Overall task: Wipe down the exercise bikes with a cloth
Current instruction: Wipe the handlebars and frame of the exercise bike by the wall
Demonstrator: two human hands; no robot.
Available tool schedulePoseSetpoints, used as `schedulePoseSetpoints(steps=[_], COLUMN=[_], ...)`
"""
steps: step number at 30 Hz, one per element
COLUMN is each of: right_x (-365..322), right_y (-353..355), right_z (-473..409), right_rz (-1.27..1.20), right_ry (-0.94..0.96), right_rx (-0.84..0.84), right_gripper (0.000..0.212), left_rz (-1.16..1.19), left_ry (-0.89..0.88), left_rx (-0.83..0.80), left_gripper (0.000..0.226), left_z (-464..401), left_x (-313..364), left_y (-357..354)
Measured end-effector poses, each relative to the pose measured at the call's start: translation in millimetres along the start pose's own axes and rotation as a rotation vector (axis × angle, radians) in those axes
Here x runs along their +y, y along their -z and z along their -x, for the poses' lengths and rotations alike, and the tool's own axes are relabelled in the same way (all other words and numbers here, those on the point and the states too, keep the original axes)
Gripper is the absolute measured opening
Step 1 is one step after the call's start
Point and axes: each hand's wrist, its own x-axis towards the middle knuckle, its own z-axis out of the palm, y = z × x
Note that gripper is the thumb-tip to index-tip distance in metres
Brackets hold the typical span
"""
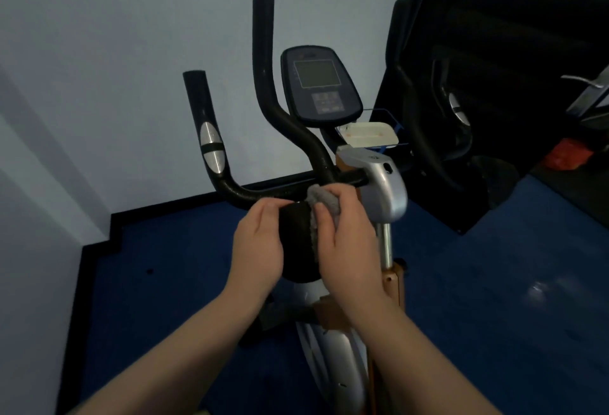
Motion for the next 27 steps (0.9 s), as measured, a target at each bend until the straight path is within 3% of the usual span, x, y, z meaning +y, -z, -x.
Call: schedulePoseSetpoints(steps=[5, 11, 16, 21, 23, 25, 27], right_x=[-2, -8, 9, 0, -19, -27, -25], right_y=[-13, 7, 25, 30, 12, -9, -14], right_z=[39, -24, 16, -7, -12, 7, 32], right_rz=[-0.272, 0.194, 0.018, 0.214, 0.308, 0.359, 0.199], right_ry=[-0.147, 0.087, 0.129, 0.313, 0.386, 0.373, 0.264], right_rx=[0.138, -0.152, -0.171, -0.022, -0.067, -0.114, -0.115], right_gripper=[0.030, 0.016, 0.031, 0.026, 0.029, 0.031, 0.031], left_rz=[0.042, 0.033, 0.061, 0.086, 0.143, 0.220, 0.241], left_ry=[0.053, 0.034, 0.050, 0.033, 0.061, 0.126, 0.149], left_rx=[0.035, 0.044, 0.029, -0.099, -0.088, -0.047, -0.024], left_gripper=[0.036, 0.035, 0.025, 0.027, 0.028, 0.030, 0.034], left_z=[5, 4, 14, 19, 22, 26, 29], left_x=[-1, 4, 5, 6, 4, 3, 1], left_y=[-4, -3, 6, 40, 43, 40, 39])
